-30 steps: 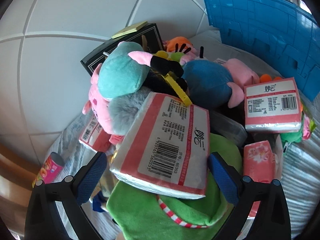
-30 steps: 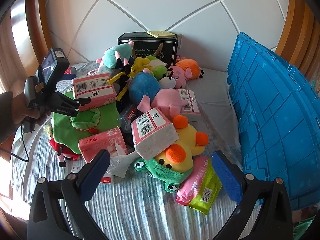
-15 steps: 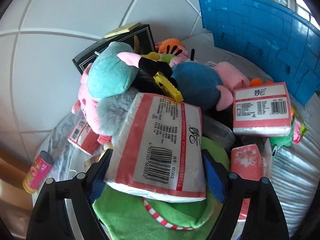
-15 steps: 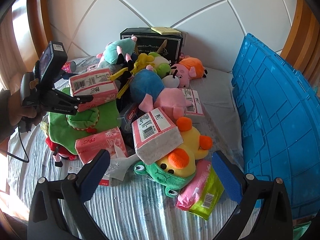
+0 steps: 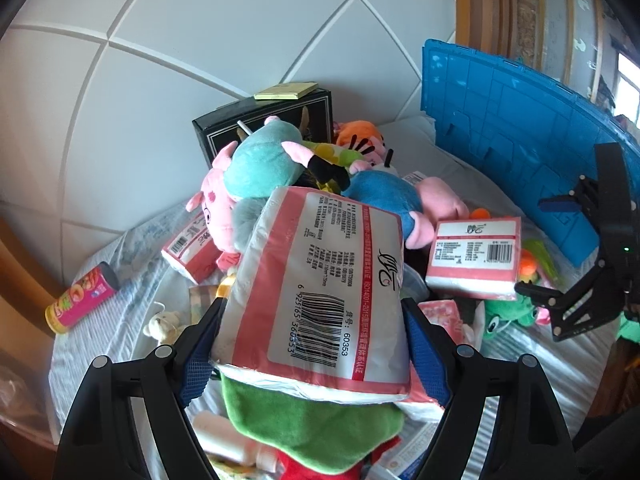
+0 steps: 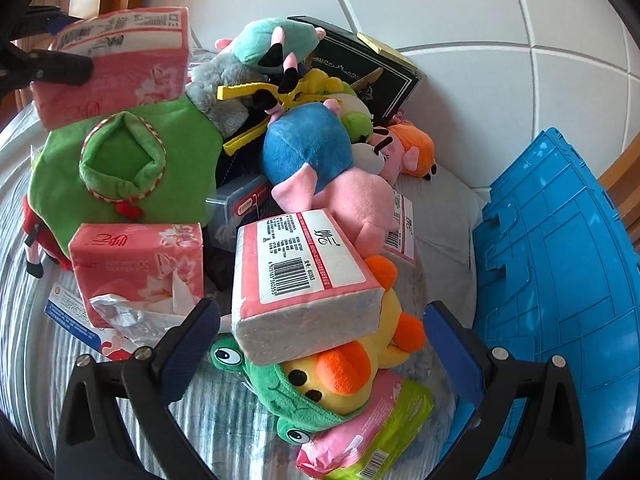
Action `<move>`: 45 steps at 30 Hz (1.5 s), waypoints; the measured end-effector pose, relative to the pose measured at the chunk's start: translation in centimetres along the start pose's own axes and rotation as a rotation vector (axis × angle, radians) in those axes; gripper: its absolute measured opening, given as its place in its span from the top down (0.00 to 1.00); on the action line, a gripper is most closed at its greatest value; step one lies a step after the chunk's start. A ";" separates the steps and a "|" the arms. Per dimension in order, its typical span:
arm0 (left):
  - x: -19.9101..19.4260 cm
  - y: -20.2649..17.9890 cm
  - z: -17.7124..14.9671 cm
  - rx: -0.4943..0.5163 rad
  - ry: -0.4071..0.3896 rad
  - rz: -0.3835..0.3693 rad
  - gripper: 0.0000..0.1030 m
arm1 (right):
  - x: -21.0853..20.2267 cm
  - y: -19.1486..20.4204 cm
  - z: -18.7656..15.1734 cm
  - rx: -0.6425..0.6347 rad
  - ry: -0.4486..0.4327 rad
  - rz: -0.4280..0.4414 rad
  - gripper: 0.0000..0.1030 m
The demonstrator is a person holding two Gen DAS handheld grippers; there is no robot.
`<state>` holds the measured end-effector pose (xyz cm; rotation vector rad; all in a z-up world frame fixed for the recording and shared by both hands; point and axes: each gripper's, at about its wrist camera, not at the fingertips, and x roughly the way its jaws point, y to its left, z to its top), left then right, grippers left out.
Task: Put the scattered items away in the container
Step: 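Grasp a white-pink tissue pack with the left gripper while the right grasps another, then carry both tissue packs over the blue crate with both grippers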
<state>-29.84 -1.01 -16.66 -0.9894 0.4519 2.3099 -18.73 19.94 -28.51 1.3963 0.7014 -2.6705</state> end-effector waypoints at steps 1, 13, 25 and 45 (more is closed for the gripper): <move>-0.3 -0.1 -0.1 -0.003 -0.001 -0.001 0.19 | 0.5 -0.1 0.0 -0.001 0.007 0.007 0.00; -1.0 0.6 -1.4 -0.048 0.028 0.048 0.19 | 5.0 0.9 1.0 -0.068 0.069 0.045 0.03; -2.6 1.9 -2.2 -0.107 0.008 0.094 0.19 | 1.8 0.0 1.3 0.042 0.048 0.103 0.12; -10.7 -1.1 -2.7 -0.166 -0.140 0.088 0.19 | -14.6 -1.9 0.2 0.226 -0.123 0.138 0.12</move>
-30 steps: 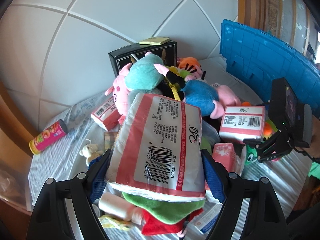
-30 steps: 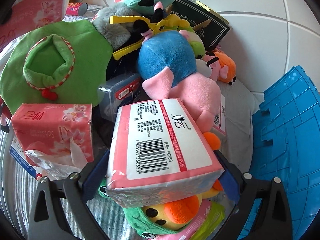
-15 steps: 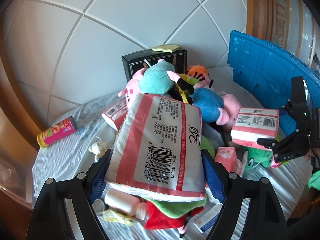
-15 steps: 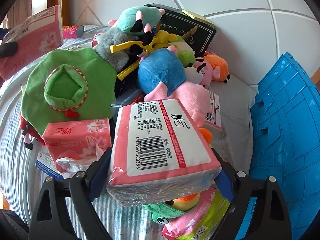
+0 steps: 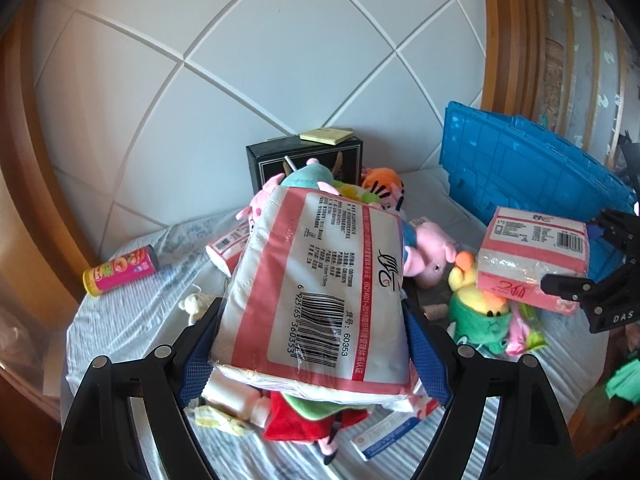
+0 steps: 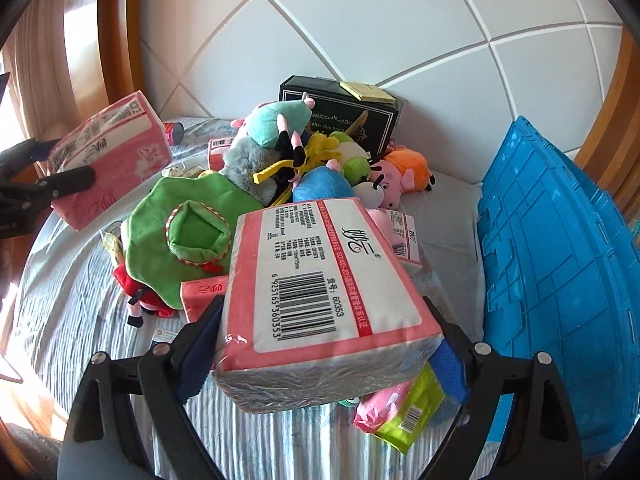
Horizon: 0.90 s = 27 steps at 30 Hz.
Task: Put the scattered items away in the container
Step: 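Carry both tissue packs over the blue crate with both grippers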
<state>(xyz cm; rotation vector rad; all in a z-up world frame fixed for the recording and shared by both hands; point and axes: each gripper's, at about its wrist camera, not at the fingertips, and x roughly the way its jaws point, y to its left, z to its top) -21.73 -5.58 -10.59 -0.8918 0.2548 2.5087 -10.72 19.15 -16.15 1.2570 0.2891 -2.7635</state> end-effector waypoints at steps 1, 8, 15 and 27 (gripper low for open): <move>-0.4 -0.1 0.0 -0.006 -0.005 -0.004 0.19 | -0.9 -0.1 0.0 0.004 -0.010 0.000 0.12; -2.0 -0.7 -0.3 -0.059 -0.014 -0.015 0.19 | -5.7 -0.6 0.1 0.034 -0.069 0.007 0.12; -3.7 -2.9 0.3 -0.040 -0.049 0.032 0.19 | -7.3 -2.8 -0.2 0.042 -0.126 0.035 0.12; -5.9 -10.7 5.1 -0.069 -0.112 0.099 0.19 | -10.5 -11.7 1.3 0.023 -0.226 0.108 0.12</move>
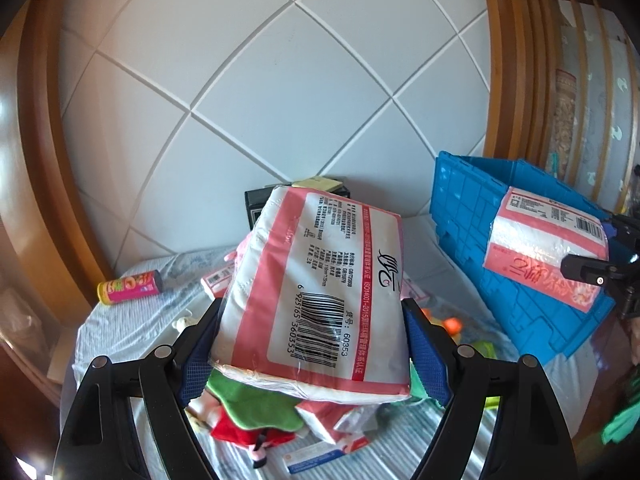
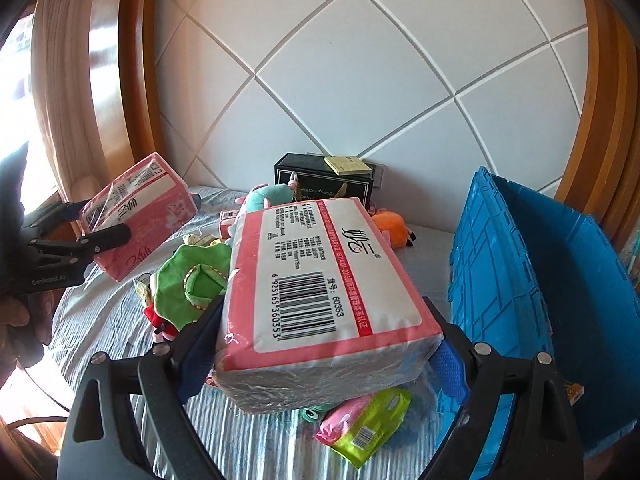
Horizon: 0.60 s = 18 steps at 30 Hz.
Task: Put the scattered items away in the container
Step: 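Carry both tissue packs over the blue crate with both grippers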
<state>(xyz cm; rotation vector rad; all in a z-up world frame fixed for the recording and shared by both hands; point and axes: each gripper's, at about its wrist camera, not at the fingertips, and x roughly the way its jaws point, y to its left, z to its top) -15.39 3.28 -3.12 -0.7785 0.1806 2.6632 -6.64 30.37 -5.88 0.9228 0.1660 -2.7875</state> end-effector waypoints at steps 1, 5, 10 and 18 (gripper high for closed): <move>-0.2 -1.0 0.4 -0.001 -0.006 0.003 0.19 | -0.5 -1.0 0.3 0.002 -0.009 0.002 0.12; 0.0 -5.1 1.9 -0.008 -0.017 -0.001 0.19 | -2.5 -5.1 0.9 0.021 -0.044 -0.001 0.12; 0.4 -10.4 4.2 -0.024 -0.027 -0.039 0.19 | -4.8 -10.7 0.6 0.049 -0.082 -0.034 0.12; 2.0 -19.7 8.4 0.010 -0.064 -0.124 0.19 | -7.4 -20.1 -0.6 0.104 -0.098 -0.129 0.12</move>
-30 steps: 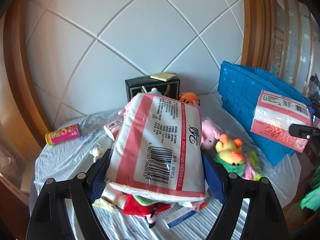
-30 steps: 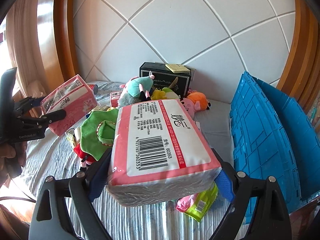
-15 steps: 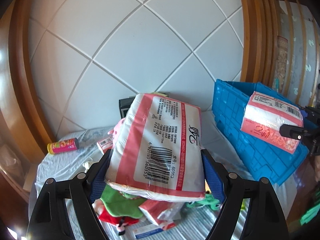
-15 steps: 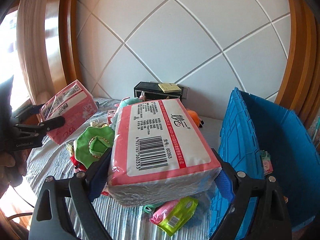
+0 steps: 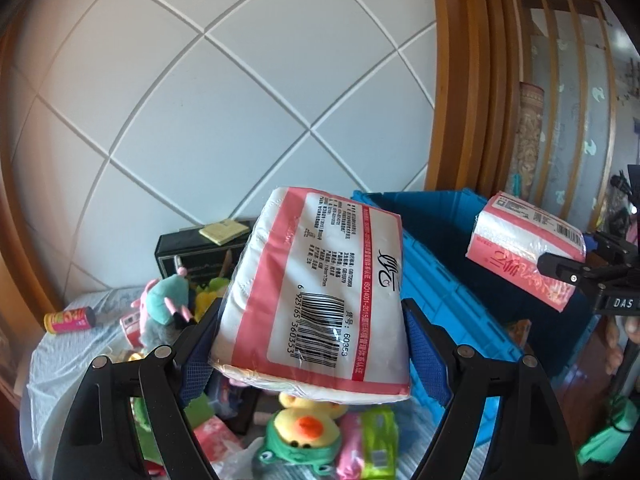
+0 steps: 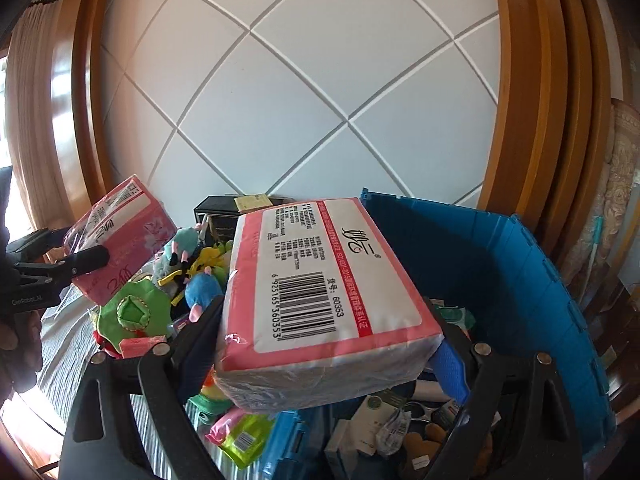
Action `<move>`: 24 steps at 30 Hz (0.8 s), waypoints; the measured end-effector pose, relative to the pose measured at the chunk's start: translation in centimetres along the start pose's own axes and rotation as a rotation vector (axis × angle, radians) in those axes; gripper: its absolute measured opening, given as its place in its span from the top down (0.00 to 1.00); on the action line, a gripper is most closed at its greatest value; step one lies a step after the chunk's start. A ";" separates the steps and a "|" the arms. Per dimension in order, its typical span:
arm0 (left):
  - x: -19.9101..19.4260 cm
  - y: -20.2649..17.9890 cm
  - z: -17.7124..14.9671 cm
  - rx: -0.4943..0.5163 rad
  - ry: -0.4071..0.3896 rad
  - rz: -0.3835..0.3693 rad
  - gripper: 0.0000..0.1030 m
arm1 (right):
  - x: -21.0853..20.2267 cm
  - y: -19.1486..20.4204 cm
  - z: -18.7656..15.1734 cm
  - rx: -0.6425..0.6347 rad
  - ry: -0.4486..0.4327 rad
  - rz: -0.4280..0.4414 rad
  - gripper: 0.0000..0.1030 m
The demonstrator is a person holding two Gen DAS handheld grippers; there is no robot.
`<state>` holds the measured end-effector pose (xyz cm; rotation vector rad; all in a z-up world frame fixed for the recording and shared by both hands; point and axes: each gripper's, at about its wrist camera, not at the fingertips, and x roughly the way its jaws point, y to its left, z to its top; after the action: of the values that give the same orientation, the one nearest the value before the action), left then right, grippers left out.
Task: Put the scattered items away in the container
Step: 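Carry both tissue packs over the blue crate with both grippers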
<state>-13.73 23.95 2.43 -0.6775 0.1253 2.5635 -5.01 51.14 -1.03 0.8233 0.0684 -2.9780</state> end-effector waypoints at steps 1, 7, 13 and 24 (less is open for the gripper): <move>0.5 -1.2 0.5 0.010 -0.004 -0.019 0.19 | -0.1 -1.1 0.1 0.007 -0.001 -0.013 0.12; 3.4 -8.8 3.7 0.106 -0.019 -0.116 0.19 | -0.5 -7.0 0.5 0.048 0.003 -0.083 0.12; 6.4 -14.9 6.0 0.149 -0.008 -0.200 0.19 | -0.8 -11.2 0.0 0.069 0.018 -0.134 0.12; 13.1 -21.7 10.4 0.183 0.020 -0.246 0.19 | 1.5 -17.7 0.4 0.112 0.039 -0.191 0.12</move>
<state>-18.00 50.79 5.84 -0.6078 0.2627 2.2778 -7.54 68.76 -0.94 0.9371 -0.0190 -3.1696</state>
